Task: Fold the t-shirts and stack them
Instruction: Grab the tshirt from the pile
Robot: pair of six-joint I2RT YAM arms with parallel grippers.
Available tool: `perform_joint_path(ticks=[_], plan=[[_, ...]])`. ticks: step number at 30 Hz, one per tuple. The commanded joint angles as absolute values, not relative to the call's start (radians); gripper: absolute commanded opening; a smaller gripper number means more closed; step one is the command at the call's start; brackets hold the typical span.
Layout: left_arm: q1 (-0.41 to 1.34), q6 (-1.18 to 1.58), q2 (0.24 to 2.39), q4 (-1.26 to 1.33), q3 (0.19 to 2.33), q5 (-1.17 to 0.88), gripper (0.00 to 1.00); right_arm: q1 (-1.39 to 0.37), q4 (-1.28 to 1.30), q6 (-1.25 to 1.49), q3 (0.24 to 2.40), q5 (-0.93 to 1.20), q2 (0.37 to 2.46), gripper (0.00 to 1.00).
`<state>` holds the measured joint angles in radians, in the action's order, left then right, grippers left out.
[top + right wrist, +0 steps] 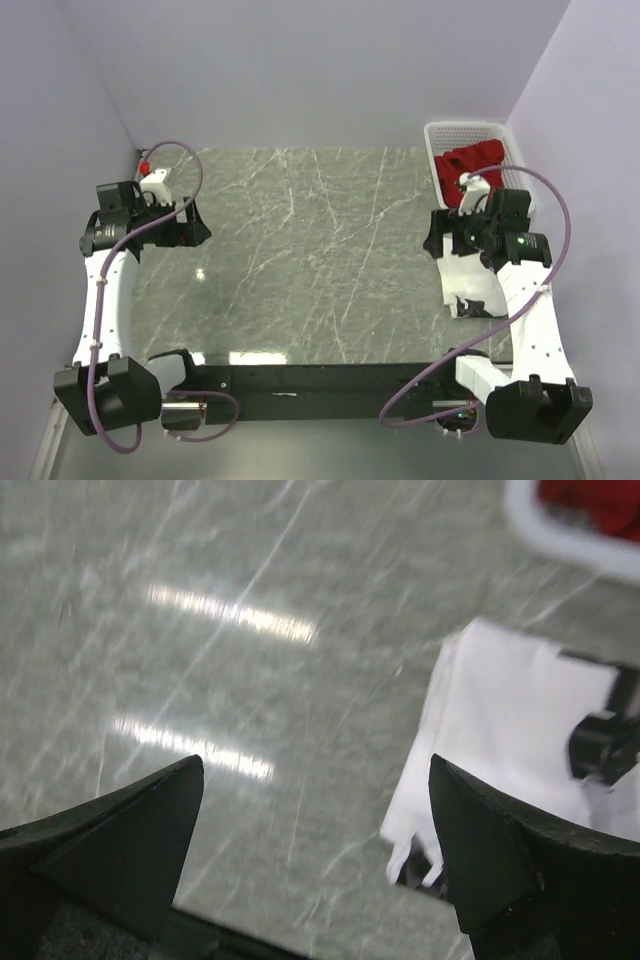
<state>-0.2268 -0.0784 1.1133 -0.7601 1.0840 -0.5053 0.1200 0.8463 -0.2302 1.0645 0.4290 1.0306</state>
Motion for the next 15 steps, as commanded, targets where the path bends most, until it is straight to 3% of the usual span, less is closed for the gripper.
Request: perform_joint_path(ticks=[1,15], plan=[[-0.227,-0.048,1.146,-0.719,1.172,-0.543,0.99,0.112,0.626,-0.108,1.16,0.321,1.072,1.0],[-0.226,0.04,1.342,-0.727,1.348,-0.575,0.99,0.271,0.5,0.107,1.745,0.27,1.778,0.96]])
